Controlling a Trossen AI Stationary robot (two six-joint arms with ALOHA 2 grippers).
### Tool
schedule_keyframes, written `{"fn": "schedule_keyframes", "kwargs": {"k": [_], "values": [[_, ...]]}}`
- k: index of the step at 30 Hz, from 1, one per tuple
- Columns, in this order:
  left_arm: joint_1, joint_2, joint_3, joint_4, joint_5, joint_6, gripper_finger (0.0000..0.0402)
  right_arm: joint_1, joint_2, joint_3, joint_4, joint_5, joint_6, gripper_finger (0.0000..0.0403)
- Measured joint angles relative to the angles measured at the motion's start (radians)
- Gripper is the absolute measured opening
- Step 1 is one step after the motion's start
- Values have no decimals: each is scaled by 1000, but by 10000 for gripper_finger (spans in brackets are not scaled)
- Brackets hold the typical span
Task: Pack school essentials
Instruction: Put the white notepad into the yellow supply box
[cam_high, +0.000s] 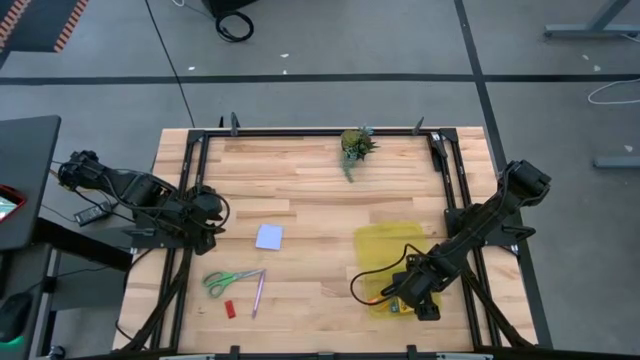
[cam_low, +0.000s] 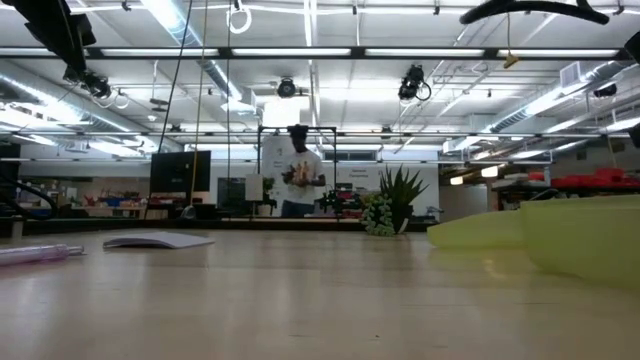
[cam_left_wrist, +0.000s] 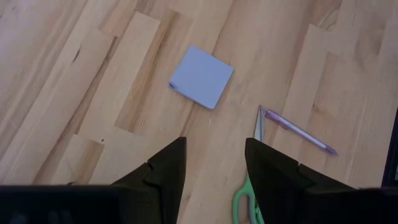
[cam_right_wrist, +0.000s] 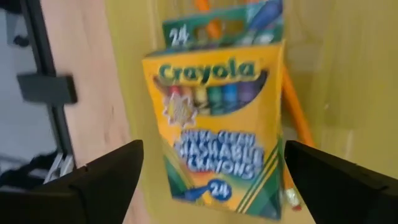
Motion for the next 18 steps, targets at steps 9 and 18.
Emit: {"fn": "schedule_keyframes", "kwargs": {"k": [9,18], "values": [[0,0,0,0,0,-4,172,-44,1,77,-161,-65,-84,398],[-1,0,0,0,0,-4,172,-137,1,166,-211,-13,-225,398]]}}
